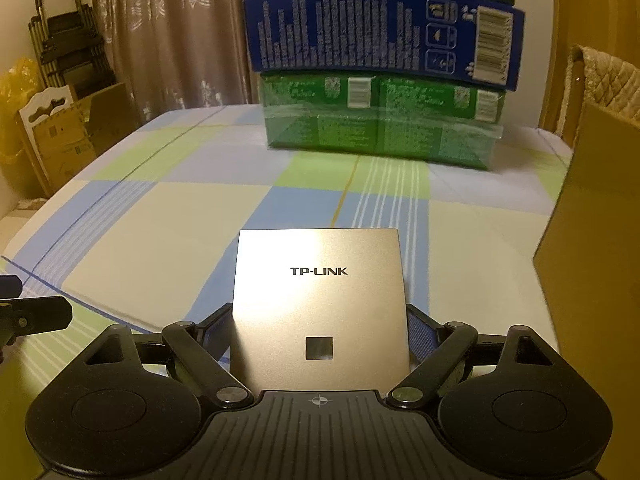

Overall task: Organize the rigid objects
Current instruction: 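Reach for and grasp the TP-LINK router box with the right tool, then grasp the clear plastic cup with the left tool while the right holds the router box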

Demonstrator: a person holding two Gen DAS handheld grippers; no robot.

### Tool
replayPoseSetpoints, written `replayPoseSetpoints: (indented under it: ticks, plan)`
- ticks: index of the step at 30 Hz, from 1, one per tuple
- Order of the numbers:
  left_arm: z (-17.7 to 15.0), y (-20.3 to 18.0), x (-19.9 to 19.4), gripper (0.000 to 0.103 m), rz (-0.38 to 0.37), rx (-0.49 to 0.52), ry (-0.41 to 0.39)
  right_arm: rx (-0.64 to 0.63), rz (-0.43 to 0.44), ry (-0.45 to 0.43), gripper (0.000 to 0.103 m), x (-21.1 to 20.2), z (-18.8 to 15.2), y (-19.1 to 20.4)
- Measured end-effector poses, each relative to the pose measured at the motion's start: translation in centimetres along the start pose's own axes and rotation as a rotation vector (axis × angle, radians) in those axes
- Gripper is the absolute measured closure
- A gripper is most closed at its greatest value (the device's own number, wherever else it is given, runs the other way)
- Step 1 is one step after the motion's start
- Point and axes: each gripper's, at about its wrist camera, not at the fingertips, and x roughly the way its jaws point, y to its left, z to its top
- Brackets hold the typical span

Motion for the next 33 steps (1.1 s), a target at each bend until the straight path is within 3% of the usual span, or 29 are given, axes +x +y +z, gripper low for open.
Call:
replayPoseSetpoints:
  ticks: [7,19,29,33]
  plan:
    - [0.2,-0.5,0.3,0.007,-0.013,0.023,-0.003,-0.006,-0.071,-0.043,0.020,-2.8,0.5,-0.5]
    - [0.7,-3.9,1.8,0.007,-0.136,0.130,-0.037,0.046,-0.105,-0.063,0.020,-6.6,2.1,-0.8]
    - [1.8,-8.0,3.8,0.008,-0.272,0.346,-0.108,0.066,-0.103,-0.058,0.020,-7.0,2.4,-1.9]
    - [2.1,-8.6,4.9,0.008,-0.262,0.422,-0.109,0.041,-0.125,-0.021,0.020,-5.0,1.9,-1.8]
